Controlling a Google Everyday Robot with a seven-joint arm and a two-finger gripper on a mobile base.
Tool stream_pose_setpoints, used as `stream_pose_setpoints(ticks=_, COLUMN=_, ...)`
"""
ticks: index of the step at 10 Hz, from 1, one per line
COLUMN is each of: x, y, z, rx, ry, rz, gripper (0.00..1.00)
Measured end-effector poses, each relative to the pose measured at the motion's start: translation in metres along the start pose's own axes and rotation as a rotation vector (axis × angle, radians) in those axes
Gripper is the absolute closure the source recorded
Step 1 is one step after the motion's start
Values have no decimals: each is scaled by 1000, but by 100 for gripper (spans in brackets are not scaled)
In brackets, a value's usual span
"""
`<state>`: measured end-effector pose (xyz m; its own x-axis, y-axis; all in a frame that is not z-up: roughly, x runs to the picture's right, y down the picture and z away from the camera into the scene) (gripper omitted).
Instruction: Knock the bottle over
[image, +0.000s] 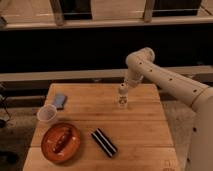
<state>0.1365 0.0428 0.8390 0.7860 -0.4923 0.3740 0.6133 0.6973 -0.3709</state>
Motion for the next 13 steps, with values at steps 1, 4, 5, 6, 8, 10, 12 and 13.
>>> stream_pose_setpoints(ticks=1, x=-9, y=-2, z=-3, rx=-1, ry=-3, rz=-28, gripper=100)
stream_pose_setpoints(ticks=4, x=-46, y=2, z=-14, rx=-9, ry=-15, rz=-123, gripper=100)
stream_pose_setpoints(ticks=5, x=-58, y=3, z=-17, rx=-9, ry=-23, rz=-149, gripper=100)
stream_pose_setpoints(ticks=6, x=-70, y=4, z=-21, rx=-9, ry=-33, rz=-173, gripper=100)
stream_pose_setpoints(ticks=8, x=-92, y=10, z=-26, rx=-6, ry=-57, rz=-210, gripper=100)
stream_pose_setpoints(ticks=10, x=-108, y=17, z=-31, rx=2, ry=-85, rz=-236, gripper=100)
stream_pose_setpoints(ticks=12, x=-115, y=25, z=-39, rx=15, ry=-110, rz=-249, gripper=100)
stream_pose_setpoints(ticks=13, x=-115, y=27, z=-38, rx=11, ry=-104, rz=-238, gripper=100)
